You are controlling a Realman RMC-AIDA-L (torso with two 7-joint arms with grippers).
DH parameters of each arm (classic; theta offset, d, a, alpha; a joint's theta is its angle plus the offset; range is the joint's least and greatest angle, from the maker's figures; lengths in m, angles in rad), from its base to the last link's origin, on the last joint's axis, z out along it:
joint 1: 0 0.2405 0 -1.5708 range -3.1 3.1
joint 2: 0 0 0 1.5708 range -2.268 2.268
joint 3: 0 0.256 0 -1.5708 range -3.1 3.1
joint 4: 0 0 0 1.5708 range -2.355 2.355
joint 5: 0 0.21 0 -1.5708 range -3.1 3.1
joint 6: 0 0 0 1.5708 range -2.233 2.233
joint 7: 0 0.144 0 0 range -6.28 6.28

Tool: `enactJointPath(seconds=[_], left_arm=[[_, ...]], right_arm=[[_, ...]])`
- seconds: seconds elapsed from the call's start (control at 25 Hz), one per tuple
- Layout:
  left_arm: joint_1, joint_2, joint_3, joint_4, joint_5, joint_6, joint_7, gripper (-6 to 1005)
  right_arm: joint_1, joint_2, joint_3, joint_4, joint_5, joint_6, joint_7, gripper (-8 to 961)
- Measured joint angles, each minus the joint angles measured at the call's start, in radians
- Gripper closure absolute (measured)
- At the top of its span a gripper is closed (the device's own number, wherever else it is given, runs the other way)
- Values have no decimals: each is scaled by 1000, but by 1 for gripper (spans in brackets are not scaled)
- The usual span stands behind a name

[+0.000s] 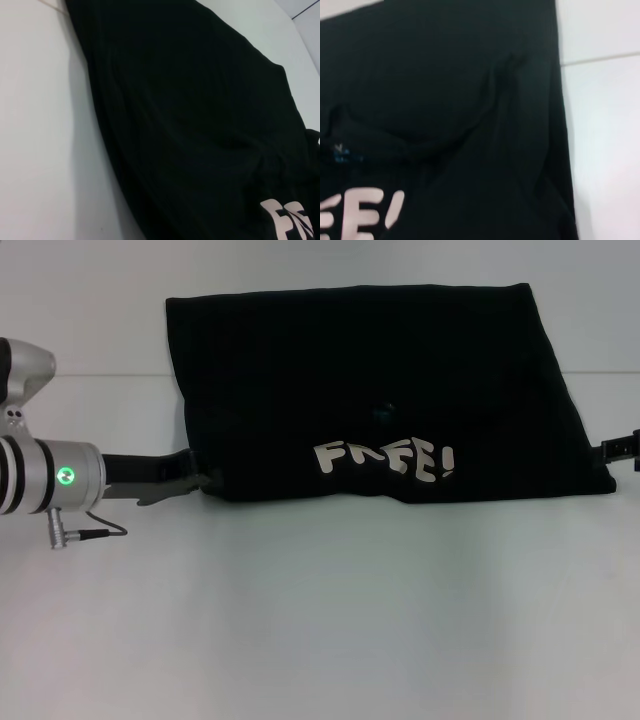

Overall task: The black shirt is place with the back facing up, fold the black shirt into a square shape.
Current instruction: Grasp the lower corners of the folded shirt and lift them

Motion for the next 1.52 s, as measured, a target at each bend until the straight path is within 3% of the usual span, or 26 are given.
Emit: enactJointPath(seconds=[0.2, 0.48, 0.72, 1.08, 1.52], left_arm=[[3, 0, -3, -1, -1, 2, 0, 995], [3, -2, -4, -1, -8, 5, -1, 996], [4, -2, -4, 0, -9, 4, -3, 996], [-2, -2, -4, 2, -10, 0, -8, 996], [1, -2, -5, 4, -11, -2, -9, 996]], right_arm=[[-5, 1, 15, 12, 0, 41, -23, 253], [16, 28, 7, 102, -11, 188, -82, 264], [27, 38, 6, 154, -10, 262, -96, 265], [51, 53, 5, 161, -5, 243, -129, 267], [58, 52, 12, 161, -2, 199, -134, 287]])
